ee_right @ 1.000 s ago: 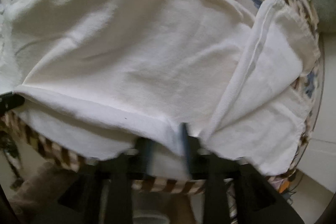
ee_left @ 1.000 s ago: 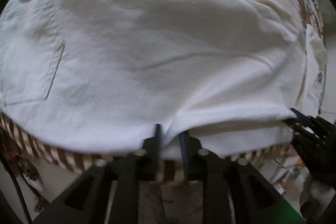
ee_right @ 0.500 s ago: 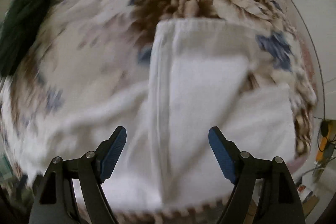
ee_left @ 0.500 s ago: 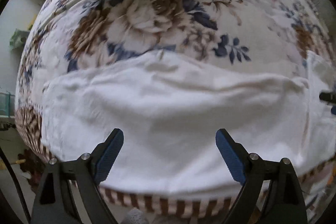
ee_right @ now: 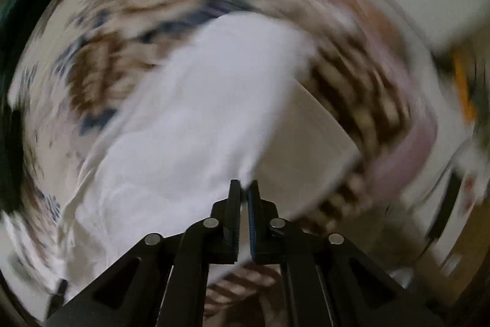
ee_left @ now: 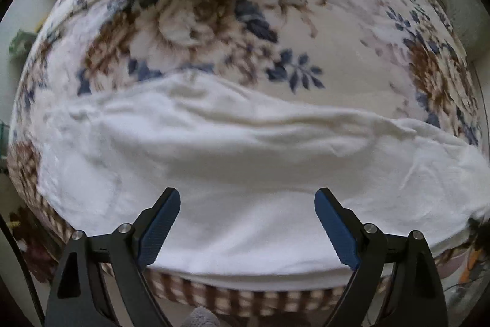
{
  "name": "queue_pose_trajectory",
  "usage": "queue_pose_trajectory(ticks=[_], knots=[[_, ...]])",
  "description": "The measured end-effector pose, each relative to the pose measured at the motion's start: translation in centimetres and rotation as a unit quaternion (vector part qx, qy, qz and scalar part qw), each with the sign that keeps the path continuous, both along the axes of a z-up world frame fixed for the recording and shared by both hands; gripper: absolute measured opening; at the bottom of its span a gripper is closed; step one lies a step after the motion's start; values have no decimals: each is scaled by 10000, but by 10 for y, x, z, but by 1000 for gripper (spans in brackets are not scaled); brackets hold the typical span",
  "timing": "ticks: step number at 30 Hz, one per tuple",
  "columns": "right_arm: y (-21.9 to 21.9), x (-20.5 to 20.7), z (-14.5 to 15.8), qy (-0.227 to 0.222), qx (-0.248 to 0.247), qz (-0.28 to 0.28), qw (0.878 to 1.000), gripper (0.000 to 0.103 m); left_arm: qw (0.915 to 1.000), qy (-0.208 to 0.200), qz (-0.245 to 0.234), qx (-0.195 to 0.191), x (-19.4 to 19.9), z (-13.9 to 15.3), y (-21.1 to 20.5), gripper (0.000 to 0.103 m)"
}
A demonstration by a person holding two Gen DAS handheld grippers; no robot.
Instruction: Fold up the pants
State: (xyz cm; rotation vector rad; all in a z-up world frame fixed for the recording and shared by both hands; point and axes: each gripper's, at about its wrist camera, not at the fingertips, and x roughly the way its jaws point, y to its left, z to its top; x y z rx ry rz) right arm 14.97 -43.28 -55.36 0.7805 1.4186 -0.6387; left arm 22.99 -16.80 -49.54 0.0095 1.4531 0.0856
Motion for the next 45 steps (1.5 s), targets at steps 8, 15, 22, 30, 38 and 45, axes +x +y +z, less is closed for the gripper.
queue_pose_trajectory(ticks=[8,15,22,30,38,45], knots=[[-63,-51,-32,-1099,1074,-1088,9821,1,9990,164,-417,-65,-23,-6,-31,90],[-34,-28,-60,-1018,1780,-846,9751,32,9986,350,-385,-3,-26,-15,-25,90],[-25,-26,-65,-1123,1540,-1386,9718,0,9990,347,-269,69,-30,-15,-7,90],[-4,-27,-68,-719,2023,-638,9746,42,9986,512,-46,73,-39,-23,12,90],[5,-17,-82,-1096,1579,-1371,9717,5,9986,497,-145,109,-45,-26,10,90],[3,-30,-40,-923,1131,-1262,9812,4,9981,592,-153,-29,-60,-21,23,90]])
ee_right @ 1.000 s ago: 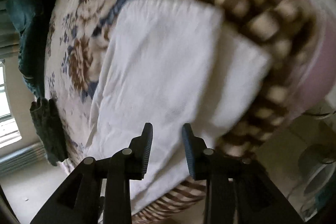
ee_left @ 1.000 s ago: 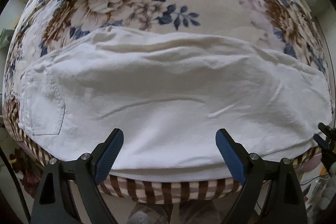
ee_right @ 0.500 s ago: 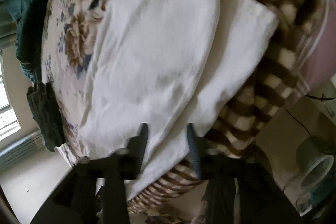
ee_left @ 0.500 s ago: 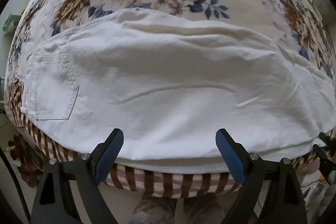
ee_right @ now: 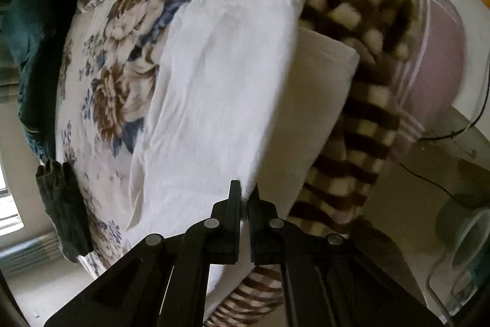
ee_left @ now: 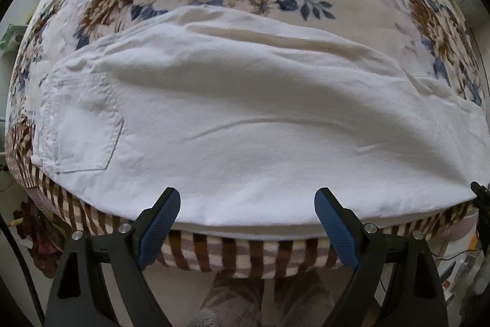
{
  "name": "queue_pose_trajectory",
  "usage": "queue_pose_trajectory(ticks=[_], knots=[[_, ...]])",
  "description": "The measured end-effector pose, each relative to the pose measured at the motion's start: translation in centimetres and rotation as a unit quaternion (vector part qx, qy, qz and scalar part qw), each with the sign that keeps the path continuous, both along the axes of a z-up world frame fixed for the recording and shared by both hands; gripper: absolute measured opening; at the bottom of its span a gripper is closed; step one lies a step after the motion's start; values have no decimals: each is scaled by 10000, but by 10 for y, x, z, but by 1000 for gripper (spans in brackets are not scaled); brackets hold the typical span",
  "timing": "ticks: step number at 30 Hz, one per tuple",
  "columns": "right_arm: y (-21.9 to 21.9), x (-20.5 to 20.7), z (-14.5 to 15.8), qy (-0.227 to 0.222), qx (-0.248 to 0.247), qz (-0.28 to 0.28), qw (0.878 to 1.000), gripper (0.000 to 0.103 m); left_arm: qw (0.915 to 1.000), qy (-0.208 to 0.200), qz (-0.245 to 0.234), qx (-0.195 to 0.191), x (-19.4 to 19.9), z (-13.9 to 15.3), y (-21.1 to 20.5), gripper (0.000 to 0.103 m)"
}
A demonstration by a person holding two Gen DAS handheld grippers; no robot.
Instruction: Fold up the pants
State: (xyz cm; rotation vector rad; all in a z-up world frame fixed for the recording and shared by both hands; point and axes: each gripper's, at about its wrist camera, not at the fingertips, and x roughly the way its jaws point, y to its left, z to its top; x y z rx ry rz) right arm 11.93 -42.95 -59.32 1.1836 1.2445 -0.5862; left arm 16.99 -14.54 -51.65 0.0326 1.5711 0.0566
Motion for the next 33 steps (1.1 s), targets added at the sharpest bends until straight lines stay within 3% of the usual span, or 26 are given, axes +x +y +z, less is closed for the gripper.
queue_pose_trajectory(ticks=[3,5,7,9,14,16,18,20,25,26,27,28,29,31,33], knots=[[-3,7,-23,278,377,289,9985,7,9998,55,176,-78,-6,0,14,90],[1,6,-29,122,715,275,9970,12,9993,56,348,-98,-11,1,30,90],[19,9,-28,-158,989,359,9943,41,9977,50,666,-60,-20,3,57,90],[47,11,-35,-192,1203,492,9913,48,9950,14,991,-124,-27,5,86,90],[124,11,-58,-83,1599,579,9854,46,9844,-162,1748,-54,-41,2,173,90],[152,11,-57,-201,1563,569,9859,30,9805,-186,1955,119,-44,-2,211,90],[173,10,-53,-238,1479,551,9872,26,9737,-207,2265,154,-46,-6,249,90],[188,11,-51,-230,1487,528,9872,25,9662,-221,2569,23,-47,-11,284,90],[241,27,-58,8,1588,1073,9815,25,9444,-134,3233,-587,-49,-28,352,85],[251,29,-58,63,1504,1143,9820,25,9390,-115,3366,-702,-49,-33,365,81],[257,31,-58,96,1416,1163,9830,25,9335,-105,3485,-835,-47,-39,377,61],[261,31,-57,132,1337,1160,9841,25,9301,-93,3556,-911,-47,-43,385,34],[265,31,-56,184,1213,1119,9861,25,9289,-95,3591,-896,-48,-47,398,27],[270,29,-53,284,1011,1132,9880,16,9327,-288,3488,-866,-52,-45,403,11],[274,27,-48,281,830,1161,9894,13,9385,-423,3333,-793,-50,-38,401,10]])
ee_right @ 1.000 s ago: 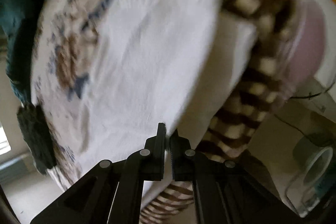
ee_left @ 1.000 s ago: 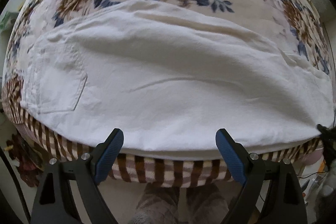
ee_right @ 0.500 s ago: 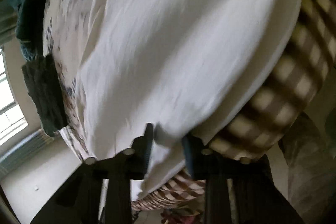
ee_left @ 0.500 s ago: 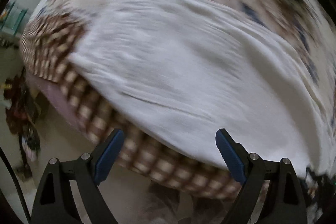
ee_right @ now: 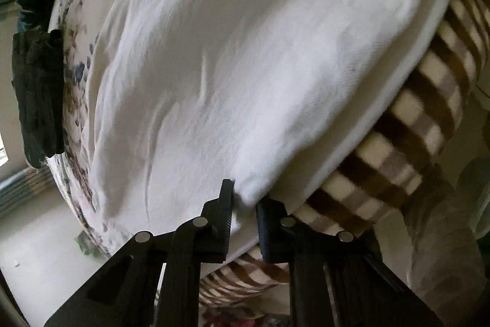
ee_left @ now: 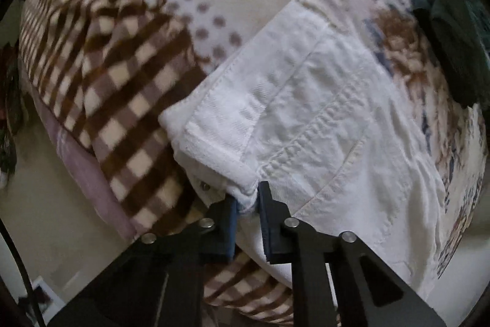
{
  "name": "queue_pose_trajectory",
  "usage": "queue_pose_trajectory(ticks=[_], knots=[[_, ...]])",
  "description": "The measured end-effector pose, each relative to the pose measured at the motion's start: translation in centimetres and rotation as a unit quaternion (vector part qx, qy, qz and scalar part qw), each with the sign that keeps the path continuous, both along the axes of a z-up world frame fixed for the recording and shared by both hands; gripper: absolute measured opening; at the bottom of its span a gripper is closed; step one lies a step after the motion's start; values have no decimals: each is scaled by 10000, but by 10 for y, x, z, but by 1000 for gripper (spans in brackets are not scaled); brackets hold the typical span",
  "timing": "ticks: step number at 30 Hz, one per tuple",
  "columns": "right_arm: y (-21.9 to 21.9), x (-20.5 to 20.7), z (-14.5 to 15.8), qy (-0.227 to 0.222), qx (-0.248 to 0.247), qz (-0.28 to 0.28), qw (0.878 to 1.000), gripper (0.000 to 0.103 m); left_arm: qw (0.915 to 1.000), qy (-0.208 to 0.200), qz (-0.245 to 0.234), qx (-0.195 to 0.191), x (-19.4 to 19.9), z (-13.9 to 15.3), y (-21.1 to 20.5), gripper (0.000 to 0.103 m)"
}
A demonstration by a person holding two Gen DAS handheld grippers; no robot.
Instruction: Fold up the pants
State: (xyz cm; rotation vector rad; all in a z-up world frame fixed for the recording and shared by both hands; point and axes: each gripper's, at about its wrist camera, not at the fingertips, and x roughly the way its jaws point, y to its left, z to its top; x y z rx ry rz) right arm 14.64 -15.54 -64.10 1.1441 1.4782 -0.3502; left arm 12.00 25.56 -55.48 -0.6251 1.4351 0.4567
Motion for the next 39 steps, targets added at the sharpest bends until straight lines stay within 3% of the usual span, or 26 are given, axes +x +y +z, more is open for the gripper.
queue_pose_trajectory(ticks=[5,8,12,14,15,16,18,20,24,27,29,32,35,36,39], knots=[[14,-8,18,-1,-133,191,9997,11,9997,-147,-196,89,0,20,5,9],[22,-8,11,81,-144,515,9985,14,9997,20,-257,-32,7,25,-4,11],[14,9,-8,188,385,798,9959,25,9984,312,-423,201,13,33,-18,25],[0,6,0,154,430,858,9953,27,9960,250,-726,462,19,50,-46,38],[-12,4,9,111,338,883,9955,27,9940,228,-909,559,18,59,-59,55],[-23,2,14,108,231,885,9958,27,9911,156,-1148,660,20,69,-78,79],[-54,0,30,75,-127,754,9970,27,9846,39,-1595,712,24,83,-118,97],[-93,-3,44,5,-480,492,9976,27,9763,-107,-2065,644,39,92,-167,97],[-209,-9,75,-133,-1599,-430,9861,27,9606,-192,-2720,542,69,93,-258,97],[-287,-25,74,-72,-1825,-1083,9772,27,9511,-179,-3057,411,86,86,-328,97],[-323,-31,64,-122,-1665,-1360,9765,27,9475,-207,-3181,237,94,83,-368,97],[-356,-30,38,-131,-1311,-1406,9813,27,9416,-208,-3359,130,99,82,-416,97],[-359,-21,18,-248,-1171,-1366,9834,22,9346,-152,-3551,174,103,80,-454,97],[-358,-19,17,-368,-1198,-1350,9829,9,9323,-98,-3610,212,102,79,-463,97],[-350,-23,32,-556,-1305,-1281,9816,7,9303,30,-3656,308,104,78,-473,97]])
